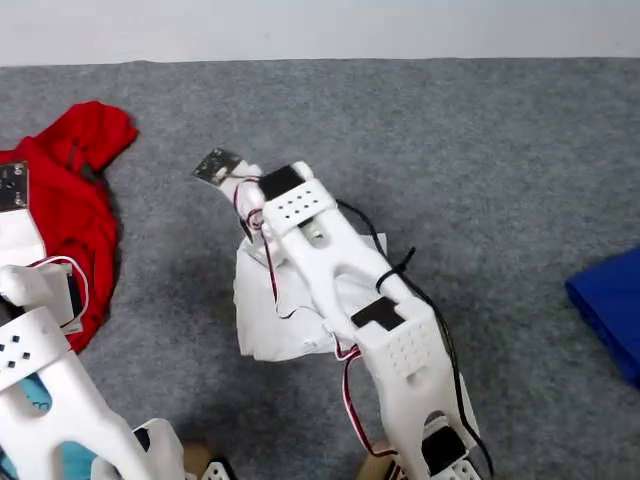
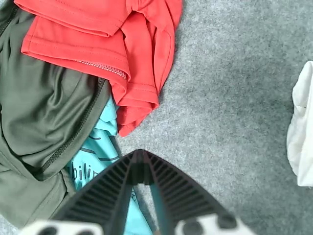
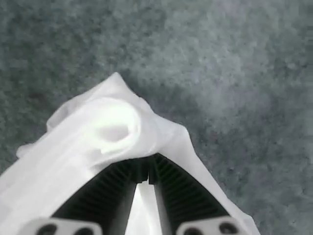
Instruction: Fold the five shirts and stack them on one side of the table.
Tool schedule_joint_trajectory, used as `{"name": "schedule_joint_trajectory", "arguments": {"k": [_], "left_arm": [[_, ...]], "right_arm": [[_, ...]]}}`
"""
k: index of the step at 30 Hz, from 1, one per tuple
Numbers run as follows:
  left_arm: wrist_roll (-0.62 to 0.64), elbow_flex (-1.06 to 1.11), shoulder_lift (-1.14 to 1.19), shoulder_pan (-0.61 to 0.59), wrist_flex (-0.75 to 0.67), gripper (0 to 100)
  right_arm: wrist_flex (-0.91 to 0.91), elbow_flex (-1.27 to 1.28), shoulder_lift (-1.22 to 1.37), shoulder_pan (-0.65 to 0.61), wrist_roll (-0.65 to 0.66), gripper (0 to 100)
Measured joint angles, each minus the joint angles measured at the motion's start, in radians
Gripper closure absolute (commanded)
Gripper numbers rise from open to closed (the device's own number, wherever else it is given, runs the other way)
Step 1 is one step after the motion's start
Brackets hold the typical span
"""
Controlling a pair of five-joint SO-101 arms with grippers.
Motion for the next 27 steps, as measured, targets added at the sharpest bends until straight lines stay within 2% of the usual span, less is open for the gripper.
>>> {"name": "schedule_joint_trajectory", "arguments": {"k": [7, 12, 15, 22, 27], "left_arm": [[0.000, 0.000, 0.000, 0.018, 0.000, 100], [0.000, 0.000, 0.000, 0.135, 0.002, 100], [0.000, 0.000, 0.000, 0.247, 0.002, 100], [0.000, 0.002, 0.072, 0.512, 0.003, 100], [0.000, -0.051, 0.239, 0.569, -0.043, 100]], "right_arm": [[0.184, -0.180, -0.020, 0.002, 0.002, 99.0], [0.353, -0.296, -0.064, 0.071, 0.002, 99.0], [0.358, -0.295, -0.091, 0.153, 0.002, 99.0], [0.361, -0.081, -0.244, 0.325, 0.000, 99.0], [0.361, 0.198, -0.471, 0.341, 0.002, 99.0]]}}
